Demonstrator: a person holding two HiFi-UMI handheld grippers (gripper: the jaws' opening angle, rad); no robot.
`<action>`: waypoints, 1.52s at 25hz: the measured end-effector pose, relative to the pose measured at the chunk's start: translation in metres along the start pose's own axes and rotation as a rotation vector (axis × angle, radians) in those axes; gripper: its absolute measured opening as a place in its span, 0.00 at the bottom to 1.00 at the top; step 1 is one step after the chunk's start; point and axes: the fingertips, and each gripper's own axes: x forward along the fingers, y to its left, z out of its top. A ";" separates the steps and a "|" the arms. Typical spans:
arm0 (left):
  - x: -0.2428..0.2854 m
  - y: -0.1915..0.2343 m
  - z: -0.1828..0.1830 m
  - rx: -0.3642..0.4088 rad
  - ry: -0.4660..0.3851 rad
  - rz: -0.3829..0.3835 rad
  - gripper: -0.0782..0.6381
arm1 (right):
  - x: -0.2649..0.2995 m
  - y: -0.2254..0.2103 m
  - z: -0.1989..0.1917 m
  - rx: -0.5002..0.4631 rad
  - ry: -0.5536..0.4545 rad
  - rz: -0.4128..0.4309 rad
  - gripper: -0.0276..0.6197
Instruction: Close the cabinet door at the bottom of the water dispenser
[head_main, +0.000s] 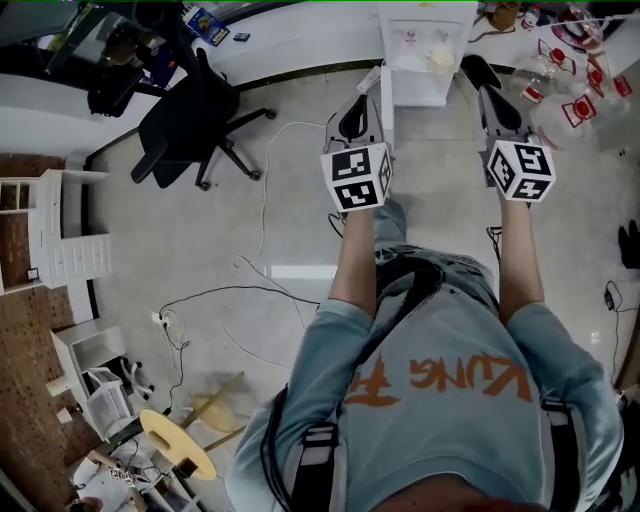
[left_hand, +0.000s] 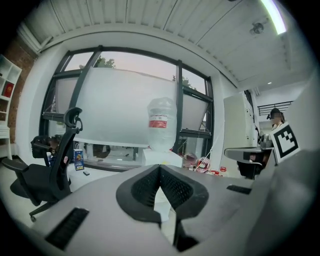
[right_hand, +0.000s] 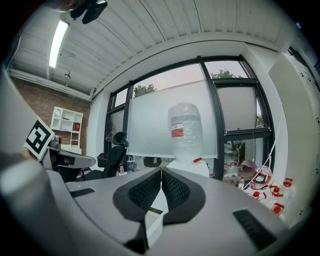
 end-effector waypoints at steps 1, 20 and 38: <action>0.010 0.005 -0.002 -0.009 0.010 -0.003 0.12 | 0.010 -0.002 -0.001 -0.002 0.010 -0.003 0.09; 0.164 0.155 -0.033 -0.195 0.104 0.030 0.12 | 0.241 0.036 -0.004 -0.073 0.149 0.046 0.09; 0.223 0.169 -0.065 -0.222 0.207 -0.030 0.12 | 0.280 0.001 -0.039 -0.023 0.234 -0.045 0.09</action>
